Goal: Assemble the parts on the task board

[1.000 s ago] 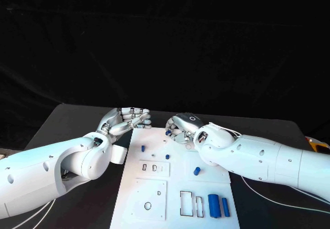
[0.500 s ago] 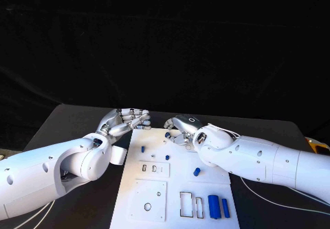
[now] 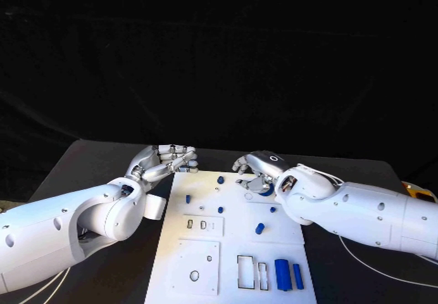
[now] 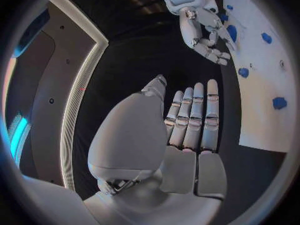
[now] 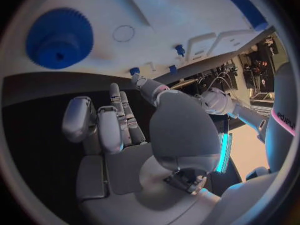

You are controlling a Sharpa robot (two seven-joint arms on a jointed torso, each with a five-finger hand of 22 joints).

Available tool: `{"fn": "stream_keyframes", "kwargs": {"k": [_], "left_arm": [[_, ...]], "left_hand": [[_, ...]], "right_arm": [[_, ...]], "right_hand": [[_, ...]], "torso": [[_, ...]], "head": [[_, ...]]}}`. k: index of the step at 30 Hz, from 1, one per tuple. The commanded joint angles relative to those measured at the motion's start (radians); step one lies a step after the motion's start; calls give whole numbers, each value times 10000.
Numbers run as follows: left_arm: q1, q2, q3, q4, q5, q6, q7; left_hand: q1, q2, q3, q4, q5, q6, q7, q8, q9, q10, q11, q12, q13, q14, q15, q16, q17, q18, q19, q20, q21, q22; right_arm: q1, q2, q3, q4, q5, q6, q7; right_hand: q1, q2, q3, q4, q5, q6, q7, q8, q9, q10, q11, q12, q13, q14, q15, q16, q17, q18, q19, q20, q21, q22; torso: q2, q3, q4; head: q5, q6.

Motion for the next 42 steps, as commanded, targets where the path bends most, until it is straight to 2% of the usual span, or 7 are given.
{"fn": "stream_keyframes", "kwargs": {"k": [1,9,11,14,18,29,42], "left_arm": [[18,6,9,9,84,191,34],[17,-1,8,-31,108,211,26],[16,2,7,-44,113,218,24],[15,10,7,-62,117,227,21],[14,28,7,-78,119,237,19],[13,37,7,-99,120,248,16],[13,28,7,-99,120,254,9]], "left_hand": [[-83,37,35,-15,-65,-27,38,-33,-8,36,39,-50,15,-74,30,-6,17,104,0,7,34,9],[-82,37,36,-16,-65,-27,35,-34,-8,36,38,-51,16,-78,30,-8,18,104,-2,7,35,10],[-82,37,36,-16,-65,-27,35,-34,-8,36,38,-51,16,-78,30,-8,18,104,-2,7,35,10],[-82,37,36,-16,-65,-27,35,-34,-8,36,38,-51,16,-78,30,-8,18,104,-2,7,35,10],[-82,37,36,-16,-65,-27,35,-34,-8,36,38,-51,16,-78,30,-8,18,104,-2,7,35,10],[-82,37,36,-16,-65,-27,35,-34,-8,36,38,-51,16,-78,30,-8,18,104,-2,7,35,10],[-78,36,39,-18,-66,-25,22,-33,-8,40,32,-58,16,-106,33,-21,26,104,-17,9,45,14]], "right_arm": [[132,-567,50,492,1029,-37,-166],[317,-1932,120,1199,2485,1052,-385],[329,-2094,125,1249,2613,1298,-456],[337,-2227,128,1240,2726,1654,-564],[314,-2226,124,1161,2776,1929,-668],[105,-1779,100,783,2557,1867,-807],[-46,-1391,81,408,2379,1834,-861]], "right_hand": [[-14,-112,-69,85,112,168,-78,101,36,420,-79,226,80,268,-97,173,231,-128,225,-31,210,280],[-49,-541,-816,292,1038,74,-436,252,192,1800,-539,1681,1292,387,-482,540,780,-255,565,-397,628,958],[92,-503,-1456,474,1146,-152,-508,533,393,1354,-604,3196,2836,387,-542,601,813,-270,594,-485,665,1086],[243,-413,-1743,621,1256,-348,-500,791,544,813,-616,4443,4063,390,-537,638,831,-269,592,-480,647,1129],[435,-330,-2014,884,1312,-669,-468,1119,689,109,-570,5943,5499,455,-512,818,1179,-302,680,-438,703,1322],[592,-286,-2213,1125,1405,-939,-415,1341,741,674,-514,8238,7820,594,-454,1149,1988,-354,847,-385,848,1615],[640,-240,-2226,1195,1423,-980,-405,1411,753,821,-502,8746,8332,621,-441,1219,2156,-368,889,-373,886,1690]], "torso": [[-61,22,-68],[-105,78,-112],[-106,99,-119],[-105,106,-120],[-94,77,-95],[-72,44,-77],[-58,36,-76]], "head": [[-40,-12],[-18,-23],[-18,-31],[-30,-26],[-53,-23],[-46,-87],[-16,-146]]}}
